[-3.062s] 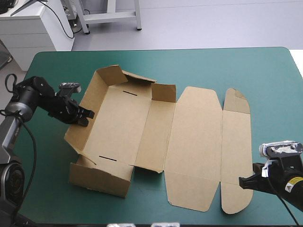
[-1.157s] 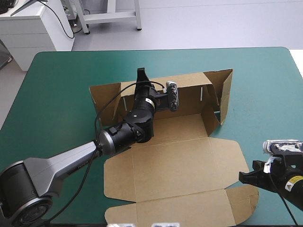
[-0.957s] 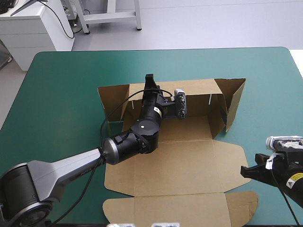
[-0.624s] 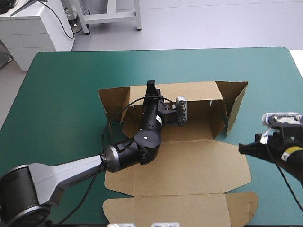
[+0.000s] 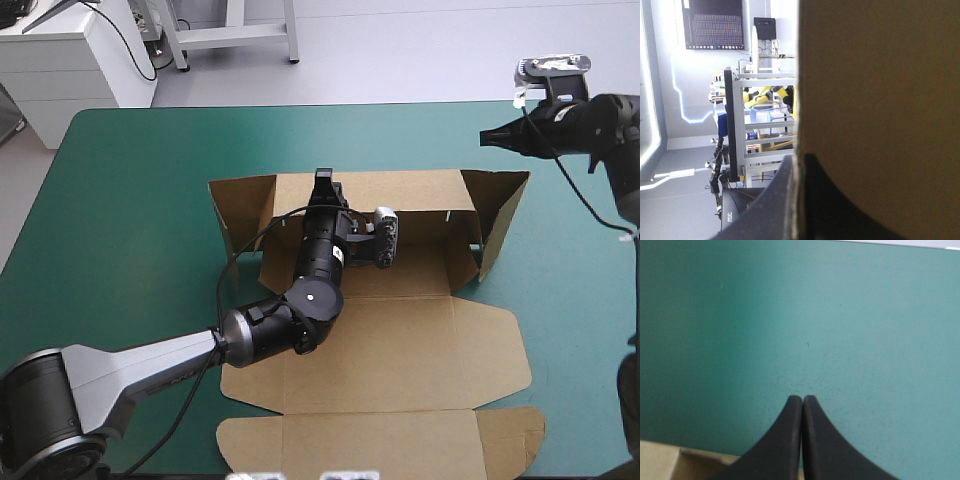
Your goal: Fold the box
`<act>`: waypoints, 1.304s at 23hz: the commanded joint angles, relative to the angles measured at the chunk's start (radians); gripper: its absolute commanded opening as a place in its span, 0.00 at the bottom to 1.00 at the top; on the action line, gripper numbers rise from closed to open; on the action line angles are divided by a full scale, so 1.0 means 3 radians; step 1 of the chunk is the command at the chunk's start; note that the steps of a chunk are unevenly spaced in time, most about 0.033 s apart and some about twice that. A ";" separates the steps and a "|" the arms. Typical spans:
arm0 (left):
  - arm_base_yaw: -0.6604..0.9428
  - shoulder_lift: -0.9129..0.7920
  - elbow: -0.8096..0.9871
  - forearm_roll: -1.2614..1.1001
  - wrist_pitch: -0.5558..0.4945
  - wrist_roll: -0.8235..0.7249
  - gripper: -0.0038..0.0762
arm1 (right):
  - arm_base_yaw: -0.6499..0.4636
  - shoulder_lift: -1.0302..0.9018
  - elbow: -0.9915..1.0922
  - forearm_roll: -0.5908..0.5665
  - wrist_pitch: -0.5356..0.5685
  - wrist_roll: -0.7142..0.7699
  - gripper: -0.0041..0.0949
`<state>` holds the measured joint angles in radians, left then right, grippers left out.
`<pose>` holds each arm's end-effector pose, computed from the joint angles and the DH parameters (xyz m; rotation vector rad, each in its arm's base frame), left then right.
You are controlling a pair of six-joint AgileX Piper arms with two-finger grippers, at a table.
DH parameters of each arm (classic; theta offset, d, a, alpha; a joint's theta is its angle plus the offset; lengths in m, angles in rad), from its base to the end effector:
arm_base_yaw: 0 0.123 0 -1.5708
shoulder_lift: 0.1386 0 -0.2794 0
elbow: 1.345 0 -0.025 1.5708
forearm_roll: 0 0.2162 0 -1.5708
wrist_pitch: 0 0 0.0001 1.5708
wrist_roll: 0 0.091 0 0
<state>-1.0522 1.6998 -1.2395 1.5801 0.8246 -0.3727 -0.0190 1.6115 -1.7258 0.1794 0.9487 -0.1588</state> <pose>0.2276 -0.2639 0.3150 1.4221 1.2773 0.8984 0.3233 0.0071 0.4049 -0.1138 2.3014 0.1309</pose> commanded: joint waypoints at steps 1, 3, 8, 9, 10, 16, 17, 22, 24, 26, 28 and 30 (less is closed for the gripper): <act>-0.0029 -0.0141 -0.0084 0.0245 0.0010 -0.0045 0.04 | -0.0234 0.0257 -0.0451 0.0511 0.0195 -0.0287 0.02; -0.0029 -0.0124 -0.0084 0.0245 -0.0043 -0.0045 0.04 | -0.0296 0.0456 -0.0596 0.0523 0.0395 -0.0294 0.02; -0.0029 -0.0081 -0.0084 0.0210 -0.0090 -0.0045 0.04 | -0.0401 0.0648 -0.0657 0.0744 0.0758 -0.0430 0.02; -0.0029 -0.0073 -0.0084 0.0210 -0.0083 -0.0045 0.04 | -0.0417 0.0654 -0.0651 0.0823 0.0811 -0.0501 0.02; -0.0029 -0.0061 -0.0084 0.0202 -0.0083 -0.0045 0.04 | -0.0437 0.0654 -0.0651 0.0877 0.0868 -0.0535 0.02; -0.0029 0.0005 -0.0084 0.0201 -0.0026 -0.0045 0.04 | -0.0495 0.0579 -0.0608 0.0940 0.0990 -0.0592 0.02; -0.0029 0.0005 -0.0084 0.0201 -0.0026 -0.0045 0.04 | -0.0495 0.0547 -0.0556 0.0960 0.0990 -0.0592 0.02; -0.0029 0.0005 -0.0084 0.0201 -0.0021 -0.0045 0.04 | -0.0543 0.0168 0.0245 0.1140 0.0885 -0.0922 0.02; -0.0029 0.0005 -0.0084 0.0201 -0.0021 -0.0045 0.04 | -0.0647 -0.0022 0.0578 0.1380 0.0870 -0.1103 0.02; -0.0029 0.0005 -0.0084 0.0201 -0.0021 -0.0045 0.04 | -0.0773 -0.0217 0.0950 0.1659 0.0848 -0.1359 0.02; -0.0029 0.0005 -0.0084 0.0201 -0.0021 -0.0045 0.04 | -0.0871 -0.0452 0.1411 0.1913 0.0638 -0.1666 0.02; -0.0029 0.0005 -0.0084 0.0201 -0.0027 -0.0045 0.04 | -0.0870 -0.0736 0.1922 0.2123 0.0176 -0.2184 0.02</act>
<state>-1.0522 1.7410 -1.2395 1.6063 0.8027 -0.3762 -0.2714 1.4955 -1.2451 0.7055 1.1197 -0.6669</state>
